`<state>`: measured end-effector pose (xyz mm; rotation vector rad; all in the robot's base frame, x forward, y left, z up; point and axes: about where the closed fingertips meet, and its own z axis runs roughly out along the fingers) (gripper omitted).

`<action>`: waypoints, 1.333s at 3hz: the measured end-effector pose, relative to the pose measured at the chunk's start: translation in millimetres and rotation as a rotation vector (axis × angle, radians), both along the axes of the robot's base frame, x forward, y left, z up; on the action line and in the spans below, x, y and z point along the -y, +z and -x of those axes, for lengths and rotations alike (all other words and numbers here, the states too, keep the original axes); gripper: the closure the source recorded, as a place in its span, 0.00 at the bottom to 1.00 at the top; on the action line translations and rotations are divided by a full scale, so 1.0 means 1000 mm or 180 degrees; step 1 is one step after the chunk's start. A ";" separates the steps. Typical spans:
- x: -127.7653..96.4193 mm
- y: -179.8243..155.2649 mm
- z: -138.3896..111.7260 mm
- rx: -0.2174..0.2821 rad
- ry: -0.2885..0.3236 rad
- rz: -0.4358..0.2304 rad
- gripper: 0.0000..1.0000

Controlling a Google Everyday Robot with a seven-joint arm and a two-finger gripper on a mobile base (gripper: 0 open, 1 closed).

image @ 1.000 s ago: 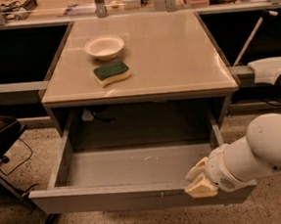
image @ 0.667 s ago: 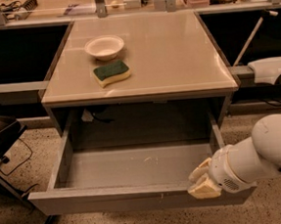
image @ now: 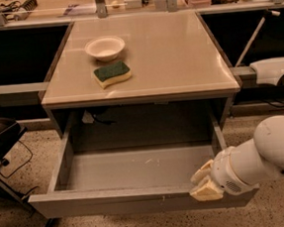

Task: Open top drawer

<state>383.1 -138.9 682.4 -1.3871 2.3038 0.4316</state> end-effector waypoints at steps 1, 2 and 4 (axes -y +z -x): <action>0.000 0.000 0.000 0.0000 0.0000 0.0000 0.36; 0.000 0.000 0.000 0.0000 0.0000 0.0000 0.13; 0.000 0.000 0.000 0.0000 0.0000 0.0000 0.00</action>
Offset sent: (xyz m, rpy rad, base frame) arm 0.0000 0.0000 0.0000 0.0000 0.0000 0.0000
